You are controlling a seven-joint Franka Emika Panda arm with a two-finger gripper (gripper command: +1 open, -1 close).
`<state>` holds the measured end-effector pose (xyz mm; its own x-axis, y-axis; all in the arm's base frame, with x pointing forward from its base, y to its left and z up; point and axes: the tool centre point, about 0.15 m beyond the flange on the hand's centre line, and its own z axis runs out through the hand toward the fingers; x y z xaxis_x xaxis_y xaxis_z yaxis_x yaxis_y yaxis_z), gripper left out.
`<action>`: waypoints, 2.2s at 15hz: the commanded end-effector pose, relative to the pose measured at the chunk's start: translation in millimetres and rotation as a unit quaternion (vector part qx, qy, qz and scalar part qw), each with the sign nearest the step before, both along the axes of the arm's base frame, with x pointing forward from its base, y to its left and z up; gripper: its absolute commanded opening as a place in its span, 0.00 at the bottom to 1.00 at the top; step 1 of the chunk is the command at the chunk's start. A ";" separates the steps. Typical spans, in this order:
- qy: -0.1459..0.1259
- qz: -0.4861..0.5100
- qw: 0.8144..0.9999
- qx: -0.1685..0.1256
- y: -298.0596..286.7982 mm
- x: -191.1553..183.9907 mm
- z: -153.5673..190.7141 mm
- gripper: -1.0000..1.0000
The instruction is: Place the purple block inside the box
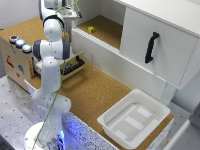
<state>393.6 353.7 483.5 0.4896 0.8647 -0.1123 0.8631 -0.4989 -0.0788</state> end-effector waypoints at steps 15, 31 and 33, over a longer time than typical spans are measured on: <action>-0.032 0.079 0.993 0.077 -75.0 -27.6 -147.4 0.00; -0.073 0.223 0.972 -0.004 -47.6 -36.1 -116.6 1.00; -0.073 0.223 0.972 -0.004 -47.6 -36.1 -116.6 1.00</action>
